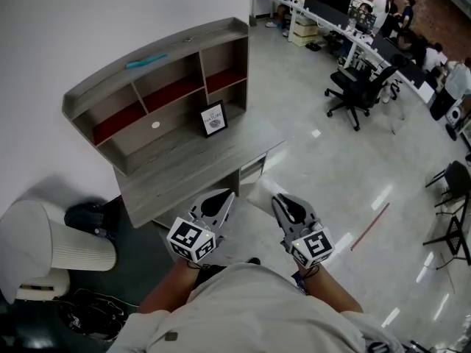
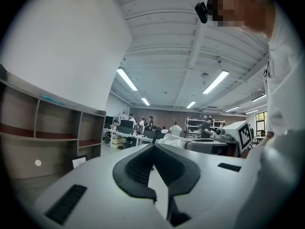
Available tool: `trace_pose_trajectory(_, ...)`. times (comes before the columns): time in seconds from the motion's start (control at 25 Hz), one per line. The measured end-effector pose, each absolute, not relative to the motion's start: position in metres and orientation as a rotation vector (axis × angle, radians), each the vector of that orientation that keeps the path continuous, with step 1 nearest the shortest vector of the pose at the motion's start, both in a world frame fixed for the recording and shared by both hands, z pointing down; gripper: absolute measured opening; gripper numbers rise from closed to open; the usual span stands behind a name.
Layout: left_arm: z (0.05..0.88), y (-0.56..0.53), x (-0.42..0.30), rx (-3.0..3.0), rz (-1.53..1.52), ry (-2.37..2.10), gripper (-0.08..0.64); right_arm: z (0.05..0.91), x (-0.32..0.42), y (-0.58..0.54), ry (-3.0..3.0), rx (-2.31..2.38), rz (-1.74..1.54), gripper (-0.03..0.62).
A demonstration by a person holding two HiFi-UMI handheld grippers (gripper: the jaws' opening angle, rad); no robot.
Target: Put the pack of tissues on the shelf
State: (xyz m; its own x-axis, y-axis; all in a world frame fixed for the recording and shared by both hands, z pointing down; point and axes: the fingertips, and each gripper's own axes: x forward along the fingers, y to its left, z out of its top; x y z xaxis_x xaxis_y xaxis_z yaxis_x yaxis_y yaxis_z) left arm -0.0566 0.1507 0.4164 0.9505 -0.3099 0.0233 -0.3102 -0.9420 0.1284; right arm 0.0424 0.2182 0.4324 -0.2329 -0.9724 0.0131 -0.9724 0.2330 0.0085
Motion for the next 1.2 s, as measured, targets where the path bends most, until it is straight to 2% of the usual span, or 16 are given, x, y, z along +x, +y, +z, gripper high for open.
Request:
trace_pose_trajectory(0.72,0.421,0.107,0.004,2.964,0.02,-0.401,0.015,0.443,0.101,0.172,-2.437,1.979,0.047,0.057)
trace_pose_trajectory(1.2,0.418,0.008,-0.005,2.959,0.0,-0.386,0.015,0.437,0.096,0.073,-2.401,2.009,0.037,0.057)
